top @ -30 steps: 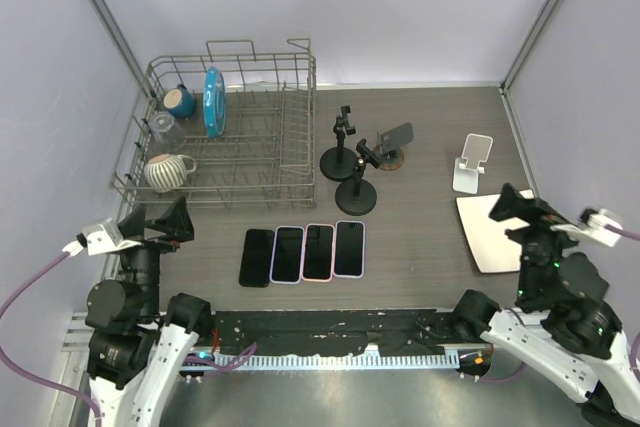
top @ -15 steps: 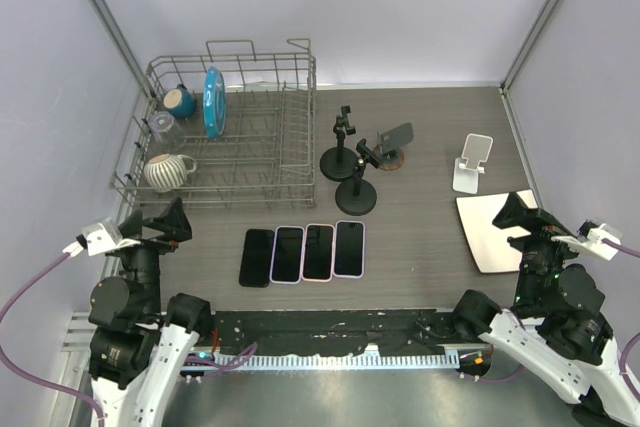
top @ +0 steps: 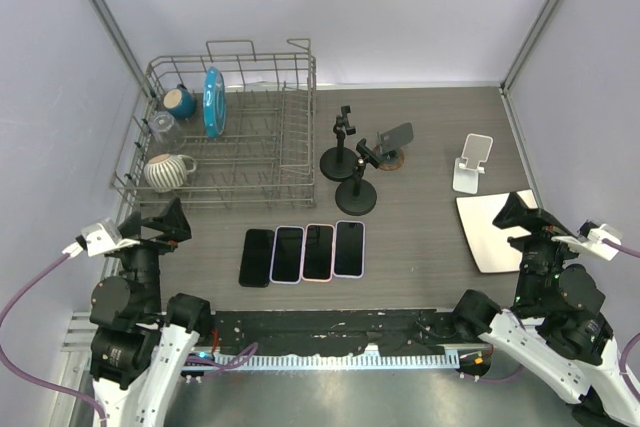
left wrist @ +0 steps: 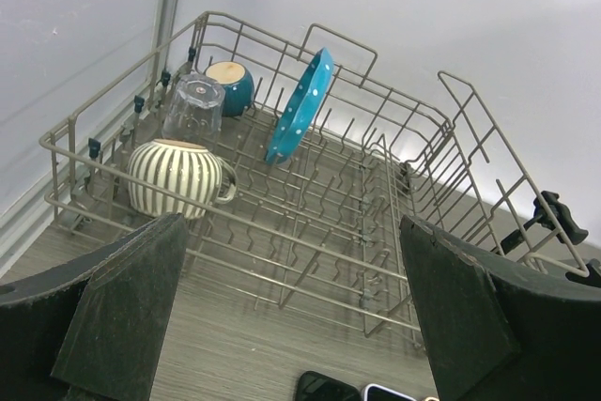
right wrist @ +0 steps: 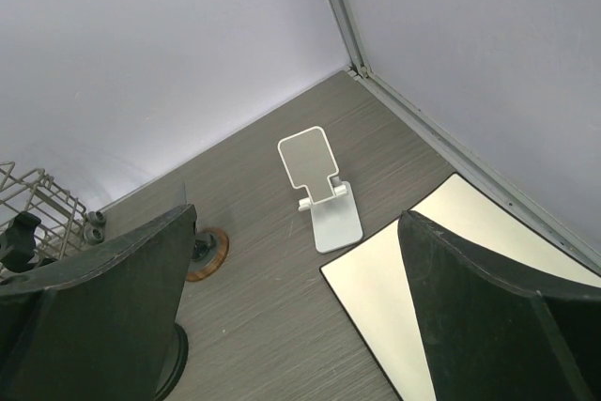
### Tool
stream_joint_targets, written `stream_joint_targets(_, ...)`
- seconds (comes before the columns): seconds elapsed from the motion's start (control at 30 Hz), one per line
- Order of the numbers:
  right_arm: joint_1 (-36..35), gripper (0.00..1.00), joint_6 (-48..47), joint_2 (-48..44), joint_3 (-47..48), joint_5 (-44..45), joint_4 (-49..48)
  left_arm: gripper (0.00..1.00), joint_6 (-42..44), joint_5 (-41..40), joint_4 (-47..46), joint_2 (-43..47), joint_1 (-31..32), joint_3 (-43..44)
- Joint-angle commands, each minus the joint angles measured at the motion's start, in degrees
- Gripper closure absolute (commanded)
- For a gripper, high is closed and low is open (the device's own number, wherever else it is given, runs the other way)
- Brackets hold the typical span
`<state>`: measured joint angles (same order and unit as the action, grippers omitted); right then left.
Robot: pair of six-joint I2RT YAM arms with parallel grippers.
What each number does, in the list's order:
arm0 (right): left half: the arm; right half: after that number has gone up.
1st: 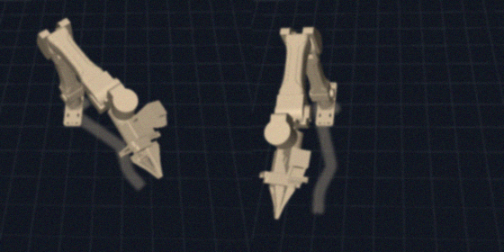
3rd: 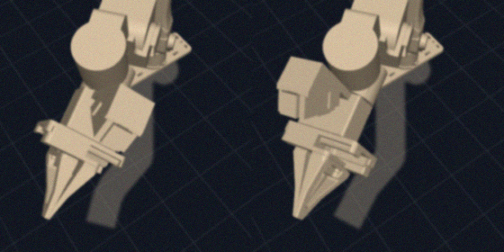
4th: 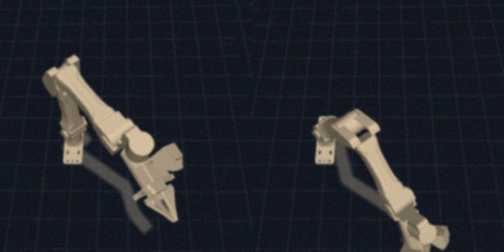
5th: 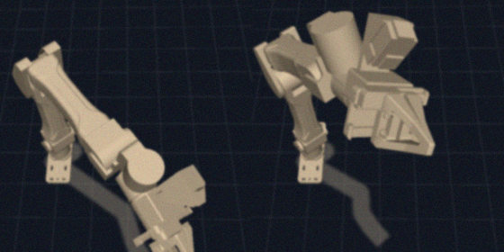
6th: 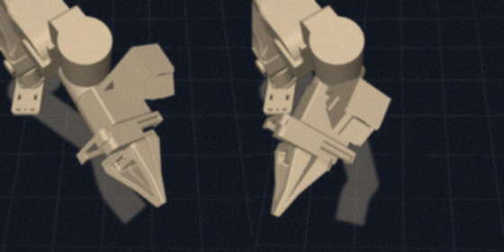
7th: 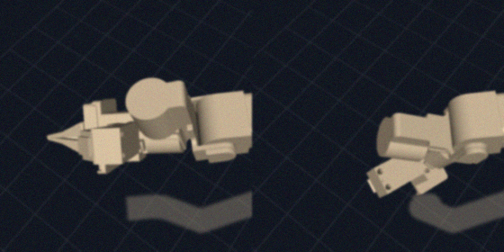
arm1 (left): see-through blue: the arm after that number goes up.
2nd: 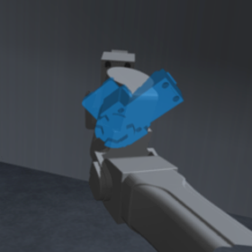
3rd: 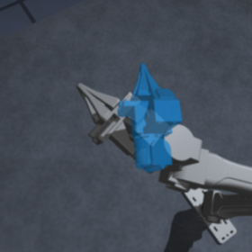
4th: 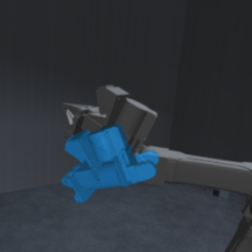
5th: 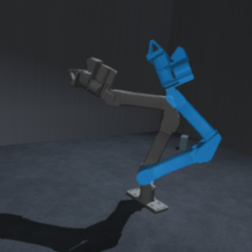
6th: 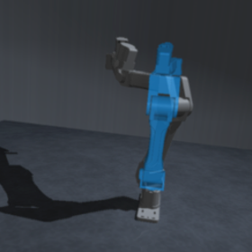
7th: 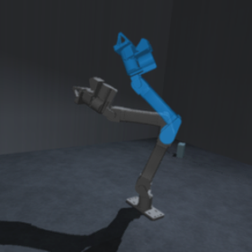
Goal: Remove the phone from the phone stand
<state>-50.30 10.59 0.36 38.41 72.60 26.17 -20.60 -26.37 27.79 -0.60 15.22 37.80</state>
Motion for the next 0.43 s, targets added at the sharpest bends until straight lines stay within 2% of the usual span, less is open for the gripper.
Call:
stream_joint_targets(0.0, -0.15, 0.06, -0.57, -0.27, 0.26, 1.23, -1.65, 0.00, 0.03, 0.18, -0.63, 3.06, -0.55, 1.05)
stream_joint_targets(0.4, -0.15, 0.06, -0.04, -0.18, 0.43, 1.67, -1.21, 0.00, 0.21, 0.27, -0.37, 3.06, -0.81, 0.96)
